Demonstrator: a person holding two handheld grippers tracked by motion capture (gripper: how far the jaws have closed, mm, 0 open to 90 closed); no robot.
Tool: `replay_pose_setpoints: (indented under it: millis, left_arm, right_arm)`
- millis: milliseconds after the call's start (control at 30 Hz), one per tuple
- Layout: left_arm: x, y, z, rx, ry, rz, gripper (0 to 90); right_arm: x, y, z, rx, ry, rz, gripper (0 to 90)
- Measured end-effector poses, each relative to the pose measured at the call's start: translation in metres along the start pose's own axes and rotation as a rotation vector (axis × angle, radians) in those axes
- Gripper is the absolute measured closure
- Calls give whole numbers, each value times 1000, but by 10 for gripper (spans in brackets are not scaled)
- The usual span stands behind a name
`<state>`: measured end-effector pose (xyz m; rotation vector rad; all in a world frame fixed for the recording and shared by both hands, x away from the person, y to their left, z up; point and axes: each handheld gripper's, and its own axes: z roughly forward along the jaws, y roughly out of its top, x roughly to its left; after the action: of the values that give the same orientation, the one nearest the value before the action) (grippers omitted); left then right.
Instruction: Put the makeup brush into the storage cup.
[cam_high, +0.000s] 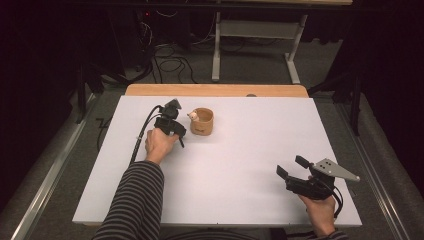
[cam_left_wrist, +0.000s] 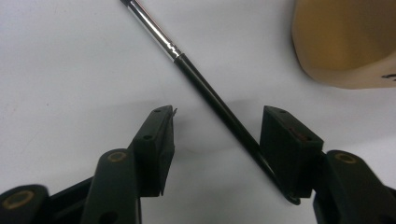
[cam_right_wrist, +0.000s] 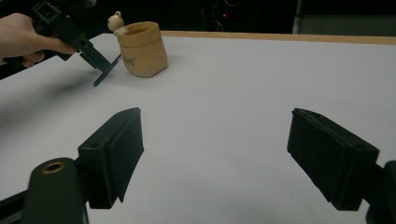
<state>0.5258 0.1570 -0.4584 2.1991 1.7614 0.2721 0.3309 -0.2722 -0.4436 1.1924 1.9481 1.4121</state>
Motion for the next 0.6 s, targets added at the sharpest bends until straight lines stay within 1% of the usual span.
replay_pose_setpoints:
  millis: [67,133,167,300,600]
  left_arm:
    - [0,0,1,0,3,2,478]
    - [0,0,2,4,21,11,487]
    - [0,-1,3,8,22,15,496]
    - [0,-1,3,14,11,18,539]
    - [1,0,3,18,9,13,616]
  right_arm:
    - [0,0,0,0,0,0,199]
    - [0,0,0,1,-1,0,200]
    - [0,0,0,2,-3,-1,201]
    - [0,0,0,5,-9,2,203]
    - [0,0,0,7,-11,3,203]
